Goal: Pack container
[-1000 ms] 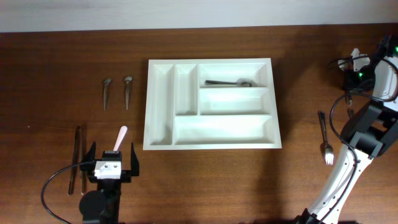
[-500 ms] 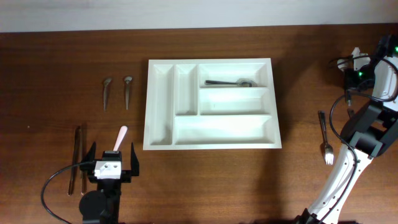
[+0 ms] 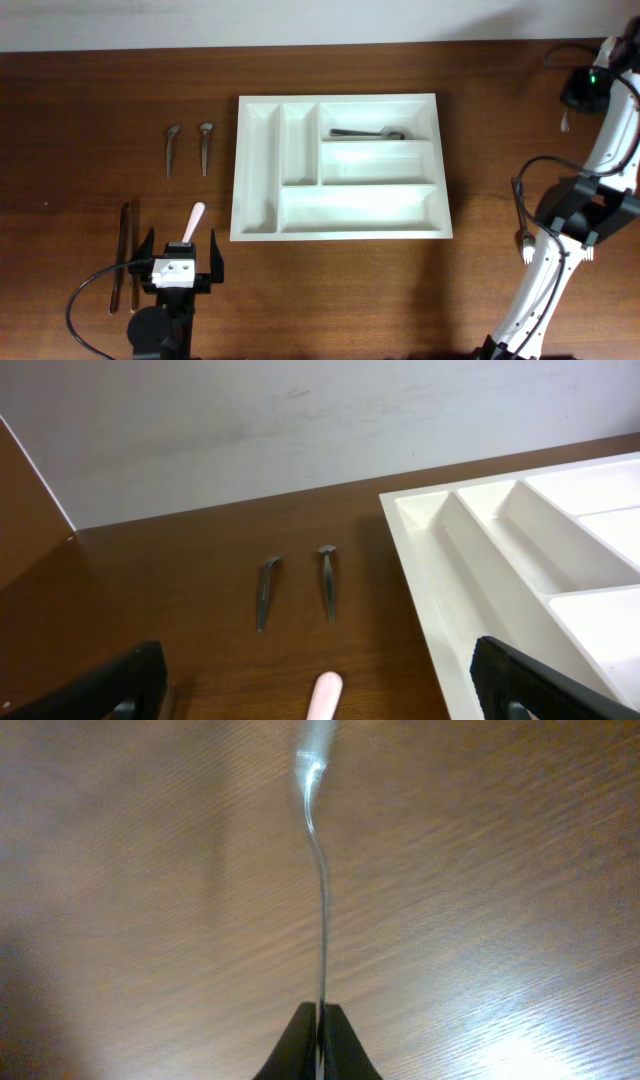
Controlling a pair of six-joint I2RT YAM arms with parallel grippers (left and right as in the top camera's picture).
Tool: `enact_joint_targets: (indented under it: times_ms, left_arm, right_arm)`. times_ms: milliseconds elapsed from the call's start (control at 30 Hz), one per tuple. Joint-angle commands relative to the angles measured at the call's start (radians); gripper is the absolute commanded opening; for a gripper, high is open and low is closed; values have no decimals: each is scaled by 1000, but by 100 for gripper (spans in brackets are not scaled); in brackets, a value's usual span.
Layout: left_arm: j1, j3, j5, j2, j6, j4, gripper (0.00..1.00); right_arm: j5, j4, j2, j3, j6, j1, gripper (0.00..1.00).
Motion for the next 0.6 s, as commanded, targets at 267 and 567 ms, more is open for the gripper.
enact_joint_targets:
  times_ms: [267,567]
  left_arm:
    - [5,-6,11,-8,-9,2,99]
    - [5,-6,11,-8,-9,2,99]
  right_arm:
    - [-121,-144,-126,117,514,191,4]
    - [32,-143,-125,114,583,255,4]
